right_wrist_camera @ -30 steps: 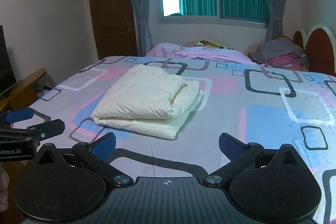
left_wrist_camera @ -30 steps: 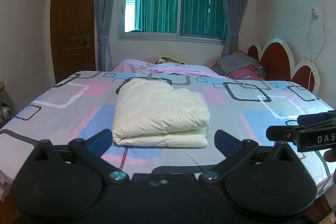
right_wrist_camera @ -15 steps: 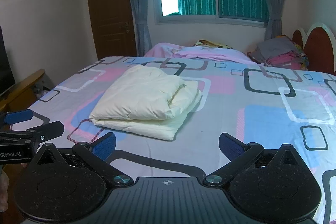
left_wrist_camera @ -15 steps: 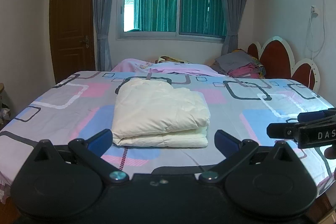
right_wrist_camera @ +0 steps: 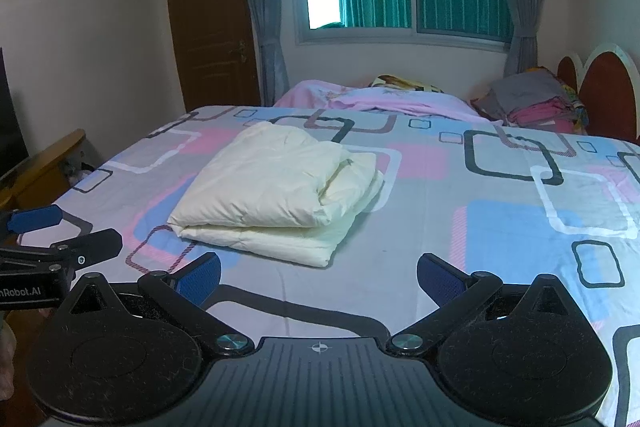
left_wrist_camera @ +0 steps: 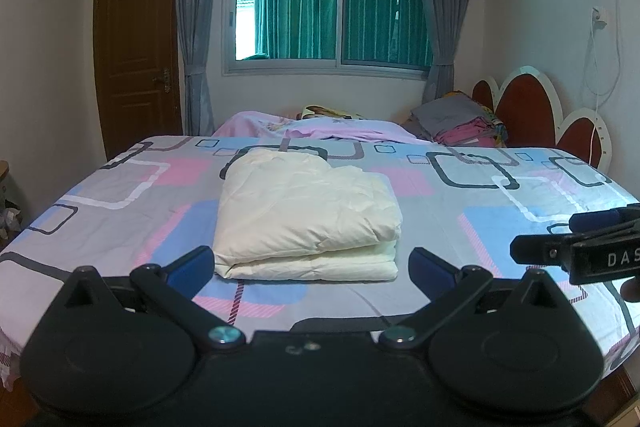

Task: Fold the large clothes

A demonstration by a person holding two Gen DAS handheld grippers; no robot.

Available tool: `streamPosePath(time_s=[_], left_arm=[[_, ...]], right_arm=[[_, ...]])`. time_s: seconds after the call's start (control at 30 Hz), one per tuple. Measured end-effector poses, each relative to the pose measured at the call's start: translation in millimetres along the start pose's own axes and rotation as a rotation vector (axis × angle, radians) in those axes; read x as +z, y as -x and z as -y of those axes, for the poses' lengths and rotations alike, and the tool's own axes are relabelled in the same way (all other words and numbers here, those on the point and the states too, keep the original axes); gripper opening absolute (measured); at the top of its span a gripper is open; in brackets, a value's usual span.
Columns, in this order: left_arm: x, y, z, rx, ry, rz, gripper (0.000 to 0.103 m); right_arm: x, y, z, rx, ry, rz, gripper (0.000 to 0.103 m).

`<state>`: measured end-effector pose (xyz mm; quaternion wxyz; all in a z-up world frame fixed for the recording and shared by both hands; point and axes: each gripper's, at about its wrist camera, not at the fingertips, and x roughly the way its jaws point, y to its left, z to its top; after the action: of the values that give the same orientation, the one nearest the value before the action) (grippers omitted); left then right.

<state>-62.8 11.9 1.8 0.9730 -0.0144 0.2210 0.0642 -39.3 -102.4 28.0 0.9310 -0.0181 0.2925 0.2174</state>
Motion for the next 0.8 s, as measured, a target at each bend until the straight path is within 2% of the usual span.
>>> streamPosePath(time_s=[0.8], left_arm=[[1.5, 1.6, -2.9, 0.020, 0.009, 0.012, 0.103]], right_arm=[[-2.8, 1.3, 2.6, 0.005, 0.022, 0.001, 0.103]])
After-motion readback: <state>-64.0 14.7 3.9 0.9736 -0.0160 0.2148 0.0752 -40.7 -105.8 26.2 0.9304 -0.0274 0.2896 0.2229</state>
